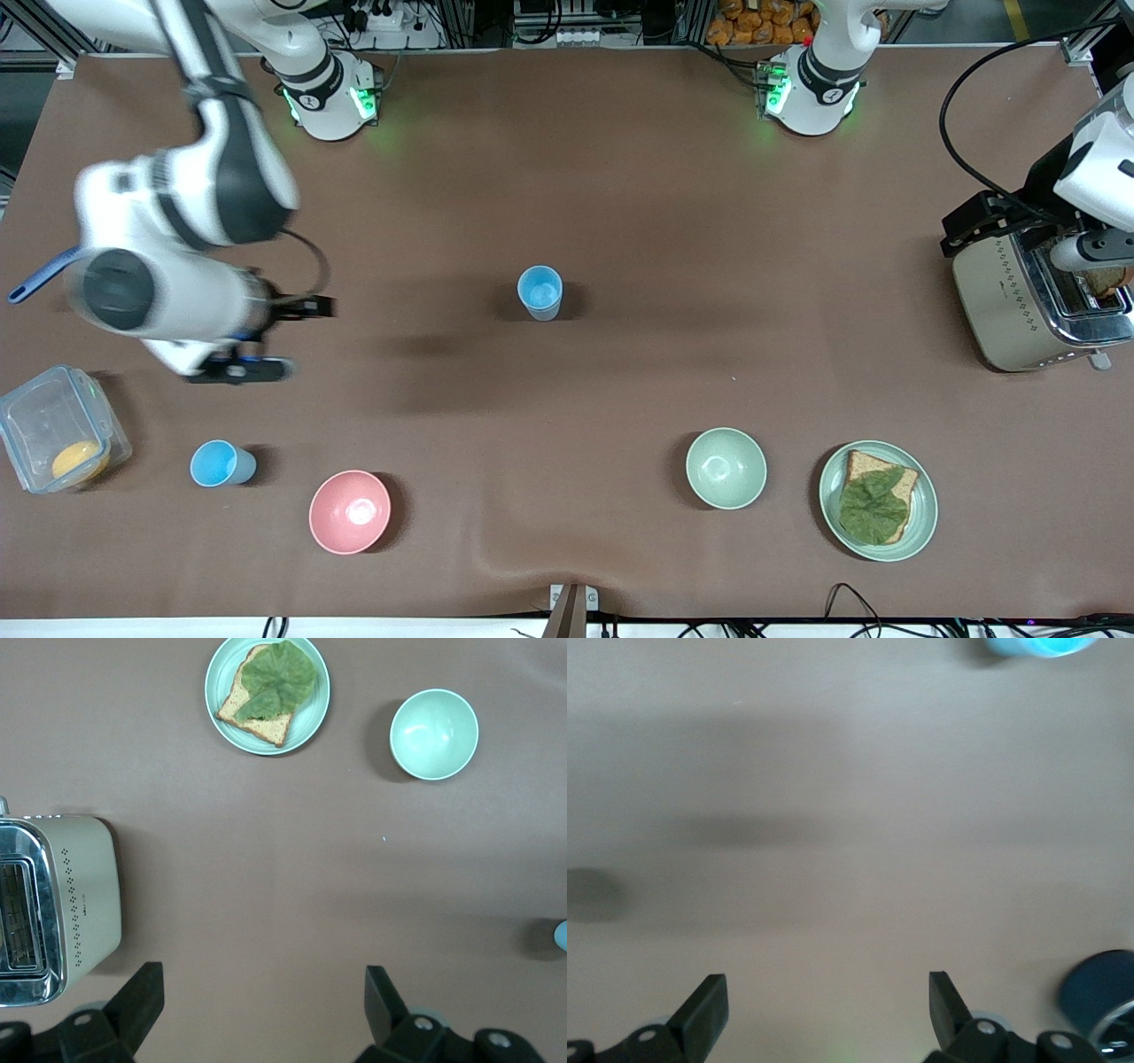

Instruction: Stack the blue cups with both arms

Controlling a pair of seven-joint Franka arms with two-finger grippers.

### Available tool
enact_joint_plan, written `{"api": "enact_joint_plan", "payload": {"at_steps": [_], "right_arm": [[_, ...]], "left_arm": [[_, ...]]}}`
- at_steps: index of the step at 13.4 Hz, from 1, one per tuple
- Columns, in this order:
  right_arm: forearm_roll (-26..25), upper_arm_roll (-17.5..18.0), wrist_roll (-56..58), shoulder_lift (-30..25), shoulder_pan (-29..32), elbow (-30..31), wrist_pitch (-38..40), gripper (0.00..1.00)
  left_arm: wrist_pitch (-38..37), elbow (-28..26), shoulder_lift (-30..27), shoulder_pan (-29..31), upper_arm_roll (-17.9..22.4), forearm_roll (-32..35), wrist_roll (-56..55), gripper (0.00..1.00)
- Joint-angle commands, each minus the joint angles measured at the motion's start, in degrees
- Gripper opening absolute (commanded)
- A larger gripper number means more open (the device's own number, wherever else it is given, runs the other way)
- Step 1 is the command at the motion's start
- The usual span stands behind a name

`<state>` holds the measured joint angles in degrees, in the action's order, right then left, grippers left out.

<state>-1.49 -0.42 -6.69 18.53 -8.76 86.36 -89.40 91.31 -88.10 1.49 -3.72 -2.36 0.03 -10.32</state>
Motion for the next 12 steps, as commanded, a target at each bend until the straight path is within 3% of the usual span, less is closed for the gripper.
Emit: {"api": "enact_joint_plan", "payload": {"at_steps": [1,4,8,12], "right_arm": [[-1.41,0.95,7.45,-9.46,9.43,4.87,-0.34,1.00],[-0.80,0.86,8.72,-14.30,12.27,4.00,4.50,1.00],[0.69,0.51,8.27,-14.75,12.97,-2.41,8.70,1.00],[3.85,-0.63,5.74,-16.07,12.89,-2.95,11.96,1.00]], "left_arm": [[-2.36,1.44,-0.52,0.47,-0.28,-0.29,1.71,1.00],[-3.33,1.61,-0.70,0.47,-0.45,-0.38,3.54,1.00],[-5.26,2.05,-1.31,0.47,-0.54,-0.38,4.00,1.00],[-5.53,2.05,-2.02,0.55,-0.54,-0.38,4.08,1.00]]}}
